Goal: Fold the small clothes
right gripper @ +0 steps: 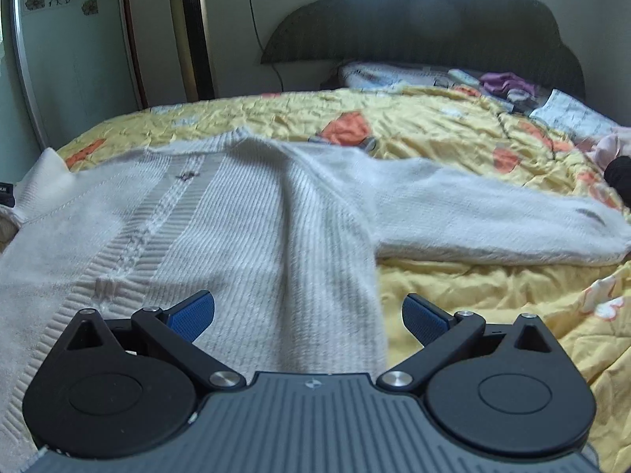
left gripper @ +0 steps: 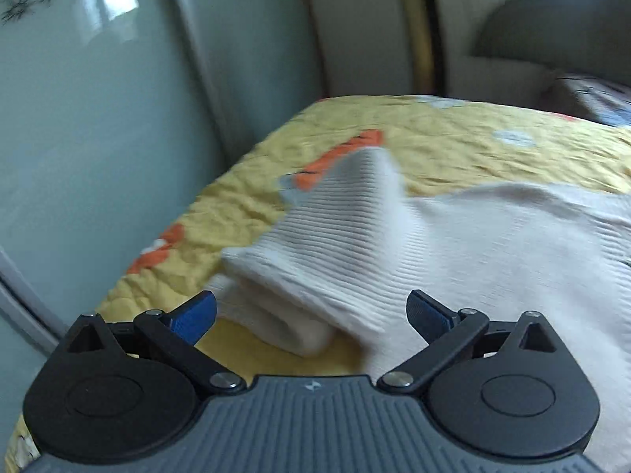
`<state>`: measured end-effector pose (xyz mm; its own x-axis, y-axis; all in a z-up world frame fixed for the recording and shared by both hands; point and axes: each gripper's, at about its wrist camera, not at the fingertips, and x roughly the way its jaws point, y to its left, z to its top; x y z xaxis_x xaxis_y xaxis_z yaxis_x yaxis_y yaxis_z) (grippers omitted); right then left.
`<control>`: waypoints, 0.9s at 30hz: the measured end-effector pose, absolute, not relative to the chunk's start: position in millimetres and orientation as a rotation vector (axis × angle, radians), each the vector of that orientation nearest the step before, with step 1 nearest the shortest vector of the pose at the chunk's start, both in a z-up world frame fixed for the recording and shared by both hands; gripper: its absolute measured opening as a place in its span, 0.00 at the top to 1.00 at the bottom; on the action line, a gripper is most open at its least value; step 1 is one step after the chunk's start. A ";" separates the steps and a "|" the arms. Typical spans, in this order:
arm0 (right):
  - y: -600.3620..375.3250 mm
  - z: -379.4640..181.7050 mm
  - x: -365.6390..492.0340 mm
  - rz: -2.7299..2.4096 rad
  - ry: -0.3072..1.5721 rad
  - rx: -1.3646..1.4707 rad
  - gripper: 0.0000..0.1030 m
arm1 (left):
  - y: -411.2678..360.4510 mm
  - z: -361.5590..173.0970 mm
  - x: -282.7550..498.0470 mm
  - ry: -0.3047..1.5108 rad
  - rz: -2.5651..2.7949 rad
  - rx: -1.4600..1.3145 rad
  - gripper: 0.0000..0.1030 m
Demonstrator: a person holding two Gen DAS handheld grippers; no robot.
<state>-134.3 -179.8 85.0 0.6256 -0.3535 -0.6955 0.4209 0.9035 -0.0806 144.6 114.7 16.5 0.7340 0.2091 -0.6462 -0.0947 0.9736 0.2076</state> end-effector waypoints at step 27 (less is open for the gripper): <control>-267.9 84.4 -158.5 -0.534 0.718 0.329 0.05 | -73.7 -29.0 13.4 0.743 -0.239 0.311 0.00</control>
